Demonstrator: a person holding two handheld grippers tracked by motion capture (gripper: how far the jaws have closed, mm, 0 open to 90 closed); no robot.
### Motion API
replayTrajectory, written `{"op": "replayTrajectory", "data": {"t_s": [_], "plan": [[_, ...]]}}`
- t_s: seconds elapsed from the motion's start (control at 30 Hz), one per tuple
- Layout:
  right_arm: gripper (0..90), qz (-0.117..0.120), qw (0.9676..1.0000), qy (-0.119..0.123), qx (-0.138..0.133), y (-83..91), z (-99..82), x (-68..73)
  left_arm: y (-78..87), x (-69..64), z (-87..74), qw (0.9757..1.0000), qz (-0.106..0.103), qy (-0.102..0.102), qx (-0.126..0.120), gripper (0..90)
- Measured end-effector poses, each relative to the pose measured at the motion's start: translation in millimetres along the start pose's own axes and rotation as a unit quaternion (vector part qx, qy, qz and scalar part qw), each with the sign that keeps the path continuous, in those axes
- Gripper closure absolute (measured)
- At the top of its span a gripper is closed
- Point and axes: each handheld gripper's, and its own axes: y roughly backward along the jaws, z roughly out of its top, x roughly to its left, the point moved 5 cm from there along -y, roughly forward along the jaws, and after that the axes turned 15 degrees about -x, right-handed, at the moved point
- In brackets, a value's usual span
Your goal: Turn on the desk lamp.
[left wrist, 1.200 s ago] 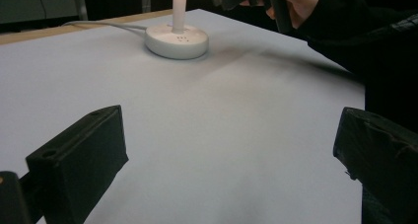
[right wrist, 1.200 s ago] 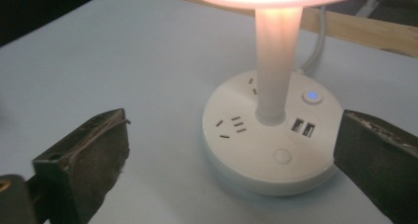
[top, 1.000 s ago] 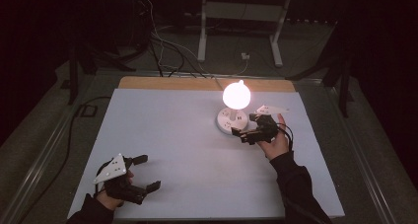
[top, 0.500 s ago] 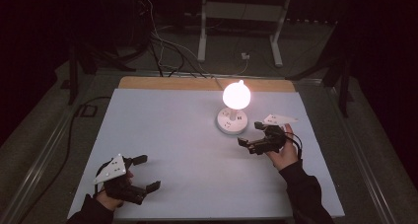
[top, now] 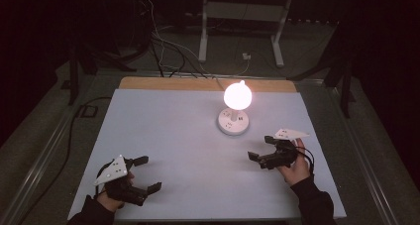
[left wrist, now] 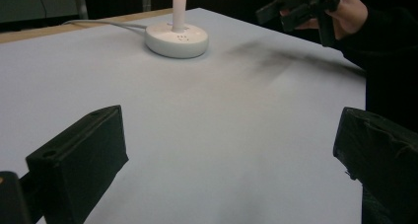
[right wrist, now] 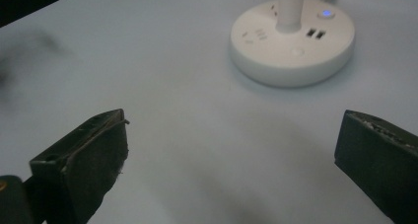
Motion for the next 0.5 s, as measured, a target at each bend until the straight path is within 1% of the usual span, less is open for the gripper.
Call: {"op": "replayTrajectory", "data": {"t_s": [0.07, 0.17, 0.23, 0.3, 0.37, 0.5], "plan": [[0.0, 0.0, 1.0, -0.001, 0.006, 3.3, -5.9, 1.4, 0.4, -0.3, -0.2, 1.0, -0.001, -0.001, 0.001, 0.4], [0.0, -0.005, 0.9999, 0.006, 0.014, 9.3, -12.8, 3.5, 0.7, 0.3, 0.6, 1.0, 0.0, 0.0, -0.001, 0.3], [0.0, -0.006, 0.9999, 0.005, 0.011, 14.0, -16.3, 4.3, 0.7, 0.0, 0.2, 1.0, 0.001, -0.001, 0.0, 0.4], [0.0, -0.007, 0.9999, 0.005, 0.015, 18.7, -20.9, 5.5, 0.7, -0.3, 0.5, 1.0, 0.0, -0.004, 0.0, 0.4], [0.0, -0.008, 0.9999, 0.003, 0.014, 23.9, -25.9, 6.4, 0.7, 0.1, 0.8, 1.0, 0.001, -0.002, -0.001, 0.4], [0.0, -0.014, 0.9997, 0.001, 0.022, 34.3, -35.3, 7.4, 0.7, -0.2, 0.7, 1.0, 0.0, -0.004, -0.001, 0.3]]}}
